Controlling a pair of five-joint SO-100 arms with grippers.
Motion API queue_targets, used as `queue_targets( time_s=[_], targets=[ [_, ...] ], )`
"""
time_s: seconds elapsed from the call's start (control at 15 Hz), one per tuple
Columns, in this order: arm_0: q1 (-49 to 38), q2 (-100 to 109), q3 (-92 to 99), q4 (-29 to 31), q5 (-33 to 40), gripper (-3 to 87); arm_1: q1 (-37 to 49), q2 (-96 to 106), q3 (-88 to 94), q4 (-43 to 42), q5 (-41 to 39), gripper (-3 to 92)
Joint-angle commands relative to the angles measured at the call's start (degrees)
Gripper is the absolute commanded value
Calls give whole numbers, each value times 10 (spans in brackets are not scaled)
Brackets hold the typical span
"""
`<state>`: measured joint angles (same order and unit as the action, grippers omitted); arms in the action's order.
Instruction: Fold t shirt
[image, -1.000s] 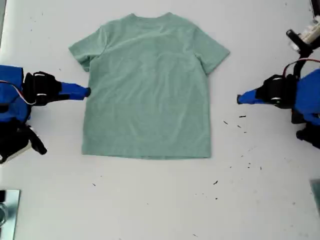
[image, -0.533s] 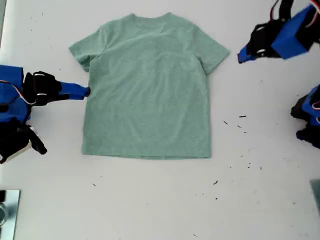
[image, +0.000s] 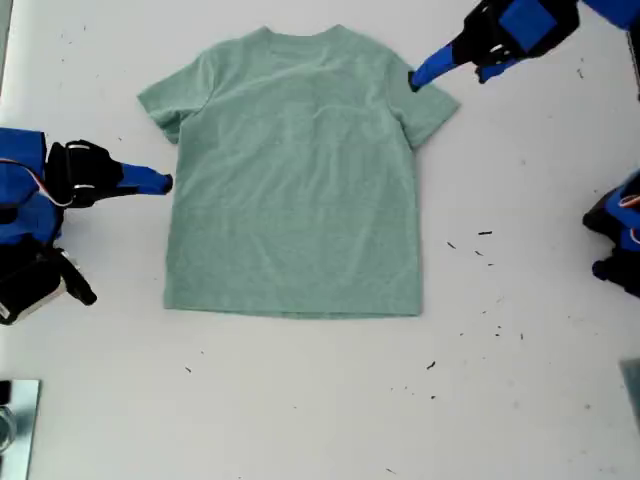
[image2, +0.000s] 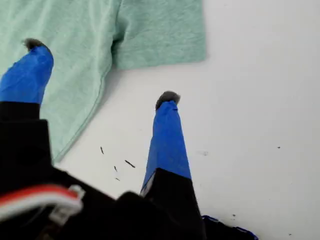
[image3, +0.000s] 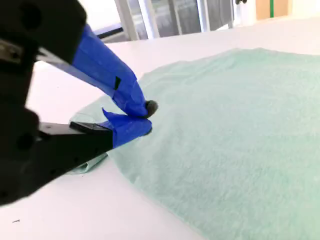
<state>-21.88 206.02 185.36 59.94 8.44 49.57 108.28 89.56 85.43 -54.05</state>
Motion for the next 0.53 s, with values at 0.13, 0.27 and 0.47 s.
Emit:
queue_targets(
  time_s=[0.13,0.27,0.47],
  targets=[
    [-10,4,6,-13,0,-2,51,-40,144,-194,-55,397],
    [-6,4,6,-12,1,-2,74,-76,187,-254,-66,392],
    [-6,4,6,-12,3,-2,93,-138,182,-304,-76,377]
  ],
)
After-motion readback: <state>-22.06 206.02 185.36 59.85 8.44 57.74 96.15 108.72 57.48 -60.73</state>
